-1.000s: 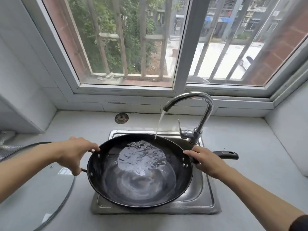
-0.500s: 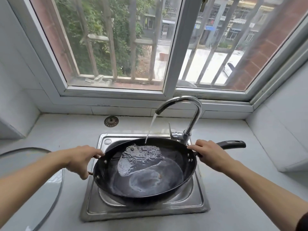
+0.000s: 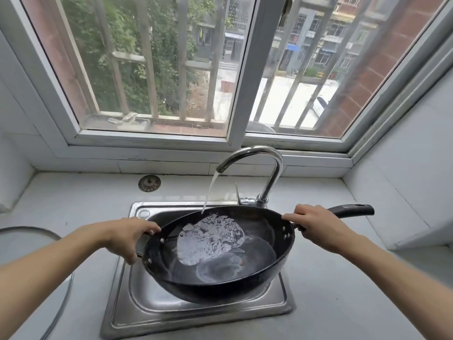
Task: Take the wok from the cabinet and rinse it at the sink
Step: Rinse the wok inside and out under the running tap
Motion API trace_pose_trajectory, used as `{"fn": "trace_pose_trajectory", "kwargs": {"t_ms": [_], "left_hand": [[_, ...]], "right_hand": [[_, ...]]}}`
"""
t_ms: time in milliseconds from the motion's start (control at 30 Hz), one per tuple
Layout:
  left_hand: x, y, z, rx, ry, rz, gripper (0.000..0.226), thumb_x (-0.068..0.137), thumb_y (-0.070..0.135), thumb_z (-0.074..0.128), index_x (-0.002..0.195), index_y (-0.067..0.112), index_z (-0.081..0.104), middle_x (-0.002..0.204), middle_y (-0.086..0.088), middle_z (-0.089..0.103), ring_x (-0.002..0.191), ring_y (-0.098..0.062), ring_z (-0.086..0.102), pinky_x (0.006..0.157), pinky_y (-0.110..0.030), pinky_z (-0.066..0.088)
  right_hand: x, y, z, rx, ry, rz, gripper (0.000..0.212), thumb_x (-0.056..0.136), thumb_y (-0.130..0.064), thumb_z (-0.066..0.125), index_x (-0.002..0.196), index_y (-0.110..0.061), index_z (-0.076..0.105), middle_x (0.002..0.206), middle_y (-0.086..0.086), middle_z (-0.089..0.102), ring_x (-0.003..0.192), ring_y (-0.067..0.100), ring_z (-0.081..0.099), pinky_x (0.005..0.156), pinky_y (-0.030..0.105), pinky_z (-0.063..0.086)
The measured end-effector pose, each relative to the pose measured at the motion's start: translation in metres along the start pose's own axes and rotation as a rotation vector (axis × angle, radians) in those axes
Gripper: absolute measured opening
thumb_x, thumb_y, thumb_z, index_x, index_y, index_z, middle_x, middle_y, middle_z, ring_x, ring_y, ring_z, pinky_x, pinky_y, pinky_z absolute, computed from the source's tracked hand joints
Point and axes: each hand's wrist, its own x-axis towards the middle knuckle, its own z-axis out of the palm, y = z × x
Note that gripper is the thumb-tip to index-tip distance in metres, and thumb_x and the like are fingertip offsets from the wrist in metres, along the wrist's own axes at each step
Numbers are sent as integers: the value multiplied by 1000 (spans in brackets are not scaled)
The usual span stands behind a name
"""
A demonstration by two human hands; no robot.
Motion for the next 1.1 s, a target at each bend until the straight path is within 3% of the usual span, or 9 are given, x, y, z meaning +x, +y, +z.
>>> {"fn": "trace_pose_trajectory", "kwargs": {"t_ms": [433,700,900,1100], "left_hand": [[53,17,7,-53,117,138,96,50,31,77,137,38,37,127,17,51,115,-7,50,102,-30,44],[81,18,27,83,193,190,97,49,52,77,132,50,28,119,21,54,108,-7,51,98,-35,44],[92,21,32,159,261,183,103,49,53,76,139,40,27,125,17,53,115,-11,51,100,-33,41],[99,28,32,170,372,141,105,46,53,77,138,35,30,124,14,52,115,-16,50,95,-32,40]], "right_hand": [[-22,3,-52,-114,45,42,63,50,7,80,101,-29,69,72,-2,57,53,22,50,45,30,39],[-35,-7,-64,-188,-4,89,64,47,6,82,97,-31,69,70,-5,53,53,18,48,48,28,30],[-47,-20,-61,-223,1,149,69,45,8,80,102,-28,68,72,-5,52,57,20,51,46,32,37],[-60,-42,-62,-237,3,218,72,47,11,76,108,-25,65,74,-4,50,59,22,50,49,30,33]]}}
